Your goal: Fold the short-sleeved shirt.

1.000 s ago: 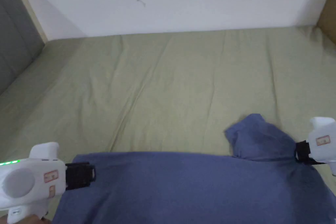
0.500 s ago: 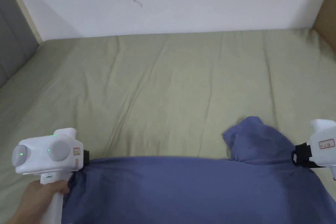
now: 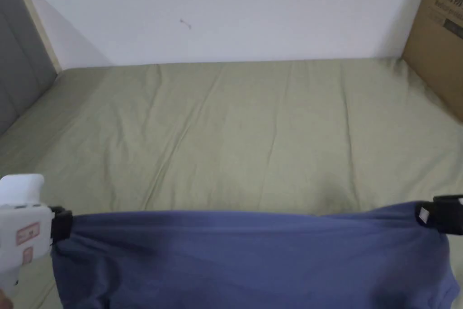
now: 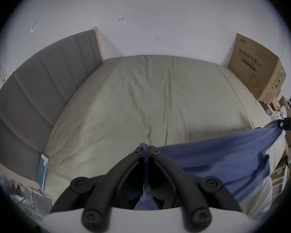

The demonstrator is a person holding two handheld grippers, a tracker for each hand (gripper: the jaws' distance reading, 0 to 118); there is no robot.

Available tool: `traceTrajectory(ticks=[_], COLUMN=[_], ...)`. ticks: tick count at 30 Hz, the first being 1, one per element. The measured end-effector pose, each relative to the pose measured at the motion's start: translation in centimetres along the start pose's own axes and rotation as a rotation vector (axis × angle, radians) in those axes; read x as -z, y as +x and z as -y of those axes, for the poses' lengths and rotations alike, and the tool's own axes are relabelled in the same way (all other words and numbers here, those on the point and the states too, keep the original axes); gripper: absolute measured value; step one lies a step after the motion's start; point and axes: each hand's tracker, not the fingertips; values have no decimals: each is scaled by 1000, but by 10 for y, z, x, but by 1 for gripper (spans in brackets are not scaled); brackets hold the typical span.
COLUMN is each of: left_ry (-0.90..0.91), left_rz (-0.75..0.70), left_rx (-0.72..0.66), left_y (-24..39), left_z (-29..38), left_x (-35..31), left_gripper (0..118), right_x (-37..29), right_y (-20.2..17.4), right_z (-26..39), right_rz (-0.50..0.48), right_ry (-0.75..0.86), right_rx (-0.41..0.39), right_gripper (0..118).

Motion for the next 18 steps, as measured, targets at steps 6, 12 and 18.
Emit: traceTrajectory(ticks=[6, 12, 18], left_ry=[-98, -205, -144], left_rz=[16, 36, -5], left_rx=[-56, -159, -218], left_y=[-19, -28, -30], left_z=[89, 155, 140], left_x=[-39, -20, -32], left_gripper=[3, 4, 85], right_x=[-33, 0, -5], right_y=[-1, 12, -4], right_z=[102, 187, 183], right_rz=[-10, 75, 156], right_ry=[-97, -207, -105], right_rx=[46, 96, 87], right_gripper=[2, 3, 76])
